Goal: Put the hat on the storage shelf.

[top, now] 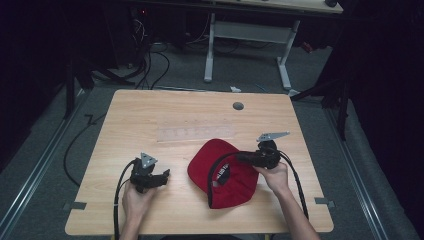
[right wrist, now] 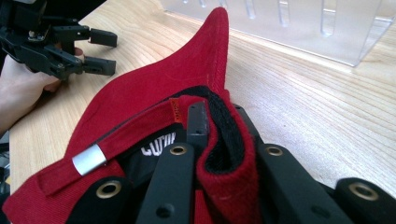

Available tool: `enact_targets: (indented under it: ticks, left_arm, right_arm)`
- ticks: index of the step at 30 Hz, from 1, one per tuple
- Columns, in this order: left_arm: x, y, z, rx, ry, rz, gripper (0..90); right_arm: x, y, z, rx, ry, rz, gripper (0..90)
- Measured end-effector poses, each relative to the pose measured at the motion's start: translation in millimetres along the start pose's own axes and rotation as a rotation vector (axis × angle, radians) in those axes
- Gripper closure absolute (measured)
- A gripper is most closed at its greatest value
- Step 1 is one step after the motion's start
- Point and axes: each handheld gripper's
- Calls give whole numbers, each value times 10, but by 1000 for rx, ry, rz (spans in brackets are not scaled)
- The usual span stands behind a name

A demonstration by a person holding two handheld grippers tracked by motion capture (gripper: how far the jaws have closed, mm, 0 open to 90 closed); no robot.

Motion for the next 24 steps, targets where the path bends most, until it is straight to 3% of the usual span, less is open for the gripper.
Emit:
enact_targets:
  ticks: [10,14,19,24]
  left_arm:
    - [30,38,-19,-16,-17,-21,250]
    - [83,134,-13,3,-6,-84,249]
    - [134,307,-21,-34,17,-136,235]
    - [144,438,-70,-61,-4,-181,231]
  right_arm:
    - [141,-87,49,-9,44,-6,823]
    - [172,-106,85,-14,53,-8,823]
    - [176,-138,152,-13,66,-10,823]
    - [169,-163,203,-14,78,-3,823]
Point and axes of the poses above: each handheld gripper's, and its own axes: x roughly backward along the jaws, z roughly out of its top, y roughly to its right, and after that the axes turned 4 degrees about -y, right-handed
